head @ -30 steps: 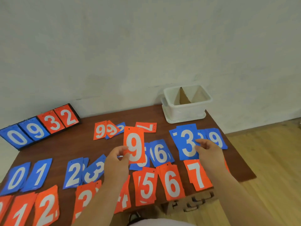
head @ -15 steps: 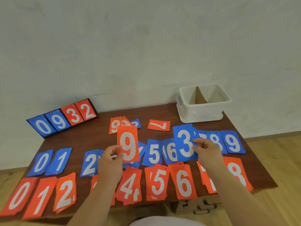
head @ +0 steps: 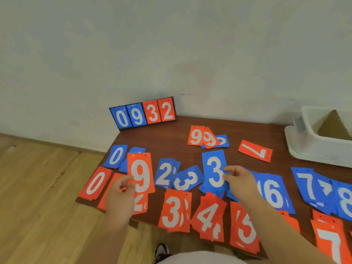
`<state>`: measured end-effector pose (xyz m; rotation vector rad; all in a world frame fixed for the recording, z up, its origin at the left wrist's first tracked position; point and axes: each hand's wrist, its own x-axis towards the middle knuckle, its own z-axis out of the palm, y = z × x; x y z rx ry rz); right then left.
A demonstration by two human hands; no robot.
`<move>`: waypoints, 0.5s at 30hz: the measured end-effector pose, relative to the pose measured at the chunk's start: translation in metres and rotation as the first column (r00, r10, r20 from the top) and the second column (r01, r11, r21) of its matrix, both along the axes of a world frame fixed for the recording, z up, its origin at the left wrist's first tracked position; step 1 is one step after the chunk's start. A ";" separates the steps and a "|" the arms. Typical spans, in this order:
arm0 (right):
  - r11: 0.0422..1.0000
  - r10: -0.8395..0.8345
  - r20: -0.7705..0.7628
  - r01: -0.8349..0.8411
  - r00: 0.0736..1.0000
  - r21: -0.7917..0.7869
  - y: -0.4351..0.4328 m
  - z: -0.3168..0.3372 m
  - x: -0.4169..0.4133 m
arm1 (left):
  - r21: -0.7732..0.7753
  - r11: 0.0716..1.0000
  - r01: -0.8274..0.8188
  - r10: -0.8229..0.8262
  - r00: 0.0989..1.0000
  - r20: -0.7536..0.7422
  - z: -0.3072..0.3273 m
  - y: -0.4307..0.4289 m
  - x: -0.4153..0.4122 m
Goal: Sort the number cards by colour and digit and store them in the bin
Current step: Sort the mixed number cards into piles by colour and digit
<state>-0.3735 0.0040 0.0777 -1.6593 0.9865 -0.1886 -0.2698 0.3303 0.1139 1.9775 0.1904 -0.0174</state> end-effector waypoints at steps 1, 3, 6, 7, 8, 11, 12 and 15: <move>1.000 -0.001 -0.025 0.001 1.000 0.006 0.011 -0.007 0.015 | 0.017 1.000 -0.003 0.003 1.000 0.002 -0.001 0.014 0.009; 0.999 -0.030 -0.054 0.031 0.998 0.020 0.031 -0.020 0.042 | 0.039 0.999 -0.027 0.027 1.000 -0.004 -0.003 0.040 0.029; 0.997 -0.083 -0.092 0.083 0.992 0.004 0.054 -0.036 0.075 | 0.048 0.998 -0.042 0.042 0.999 -0.005 -0.009 0.070 0.058; 0.997 -0.080 -0.122 0.080 0.989 -0.011 0.060 -0.041 0.084 | 0.063 0.997 -0.037 0.037 0.999 -0.011 -0.012 0.077 0.066; 0.997 -0.076 -0.159 0.073 0.984 -0.024 0.065 -0.046 0.090 | 0.081 0.997 -0.018 0.019 1.000 -0.018 -0.014 0.082 0.074; 0.998 -0.037 -0.317 0.020 0.948 -0.057 0.081 -0.060 0.098 | 0.132 0.987 0.096 -0.091 0.995 -0.039 -0.023 0.088 0.096; 0.997 -0.025 -0.360 -0.001 0.933 -0.072 0.086 -0.060 0.096 | 0.150 0.978 0.146 -0.137 0.988 -0.069 -0.024 0.085 0.103; 0.994 -0.042 -0.363 0.003 0.931 -0.107 0.094 -0.050 0.087 | 0.140 0.945 0.295 -0.274 0.949 -0.156 -0.027 0.064 0.117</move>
